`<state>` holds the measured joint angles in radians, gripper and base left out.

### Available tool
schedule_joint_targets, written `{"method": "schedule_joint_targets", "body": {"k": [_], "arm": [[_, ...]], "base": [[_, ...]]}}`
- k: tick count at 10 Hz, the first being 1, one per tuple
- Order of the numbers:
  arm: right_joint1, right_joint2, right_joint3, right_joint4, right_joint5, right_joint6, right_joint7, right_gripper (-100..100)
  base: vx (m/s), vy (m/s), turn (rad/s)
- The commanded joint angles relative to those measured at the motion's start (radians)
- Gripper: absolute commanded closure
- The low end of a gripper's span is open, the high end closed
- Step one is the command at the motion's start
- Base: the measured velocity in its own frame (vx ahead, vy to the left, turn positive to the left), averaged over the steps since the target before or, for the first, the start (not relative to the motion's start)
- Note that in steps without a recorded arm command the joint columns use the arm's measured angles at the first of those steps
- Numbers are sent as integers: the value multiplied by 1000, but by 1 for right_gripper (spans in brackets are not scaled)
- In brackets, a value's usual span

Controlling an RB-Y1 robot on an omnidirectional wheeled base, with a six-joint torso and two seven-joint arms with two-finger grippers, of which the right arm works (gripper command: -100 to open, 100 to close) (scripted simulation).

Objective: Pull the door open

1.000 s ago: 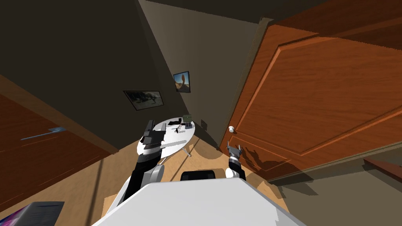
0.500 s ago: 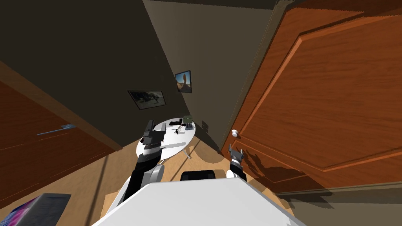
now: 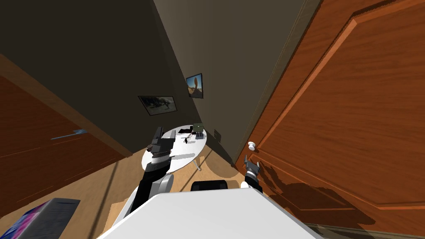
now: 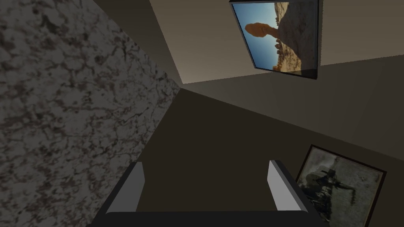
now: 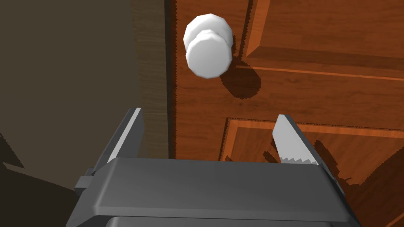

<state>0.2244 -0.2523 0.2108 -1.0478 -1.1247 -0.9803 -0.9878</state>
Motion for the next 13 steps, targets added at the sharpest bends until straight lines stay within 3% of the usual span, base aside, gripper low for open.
{"method": "schedule_joint_targets", "body": {"k": [1, 2, 6, 13], "arm": [[0, 0, 0, 0, 0, 0, 0, -100], [4, -21, 3, 22, 2, -6, -40, -100], [12, -60, 8, 59, 9, -12, -107, -100], [30, -145, 19, 141, 24, -26, -257, -100]], "base": [[43, -37, 23], [112, 5, -15], [137, -6, -9], [97, -9, -11]]}}
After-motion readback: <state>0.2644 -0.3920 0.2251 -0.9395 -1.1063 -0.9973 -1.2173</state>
